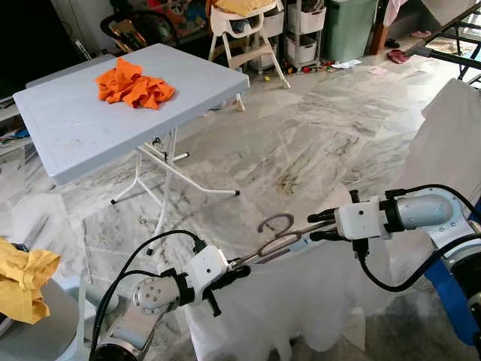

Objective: Hang hanger

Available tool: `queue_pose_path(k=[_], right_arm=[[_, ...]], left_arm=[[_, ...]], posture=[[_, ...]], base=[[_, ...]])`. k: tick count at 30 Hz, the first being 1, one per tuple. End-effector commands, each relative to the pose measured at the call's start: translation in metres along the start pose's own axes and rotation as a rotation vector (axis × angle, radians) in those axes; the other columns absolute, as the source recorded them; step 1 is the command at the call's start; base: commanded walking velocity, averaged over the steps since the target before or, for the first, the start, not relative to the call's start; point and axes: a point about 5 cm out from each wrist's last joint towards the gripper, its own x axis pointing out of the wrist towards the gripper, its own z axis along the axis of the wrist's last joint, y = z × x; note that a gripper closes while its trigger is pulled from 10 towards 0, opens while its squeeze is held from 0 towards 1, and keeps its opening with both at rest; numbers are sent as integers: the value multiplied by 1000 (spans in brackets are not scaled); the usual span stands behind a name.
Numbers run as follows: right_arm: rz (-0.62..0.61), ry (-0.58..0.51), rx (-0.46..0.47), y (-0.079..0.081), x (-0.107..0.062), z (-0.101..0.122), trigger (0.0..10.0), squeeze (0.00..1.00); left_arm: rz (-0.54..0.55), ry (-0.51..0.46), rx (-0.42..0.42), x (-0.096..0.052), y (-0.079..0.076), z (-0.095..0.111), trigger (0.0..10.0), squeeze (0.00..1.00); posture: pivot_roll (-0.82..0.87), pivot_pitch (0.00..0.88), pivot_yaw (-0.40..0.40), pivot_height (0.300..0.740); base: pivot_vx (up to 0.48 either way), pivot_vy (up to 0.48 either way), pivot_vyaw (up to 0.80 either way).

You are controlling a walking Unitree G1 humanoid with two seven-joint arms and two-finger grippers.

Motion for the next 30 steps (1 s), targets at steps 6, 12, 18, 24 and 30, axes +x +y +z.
queue_pose_path(k=[6,12,18,24,30], right_arm=[[79,-2,22,3,0,1,10000,1000],[29,21,32,-3,0,0,10000,1000],[-63,17,15,-14,8,7,10000,1000],[-69,66,65,-6,28,4,10000,702],[0,112,66,0,22,0,0,0]], left_arm=[[36,6,15,-3,5,0,0,0],[43,19,29,-4,6,-1,0,0],[37,27,35,-4,4,-2,0,0],[19,30,47,-1,1,-2,0,0],[6,45,68,-2,1,-3,0,0]], posture=[[-116,0,107,740],[-113,0,102,740],[-121,0,104,740],[-118,0,106,740],[-122,0,115,740]], base=[[0,0,0],[0,0,0],[0,0,0],[0,0,0],[0,0,0]])
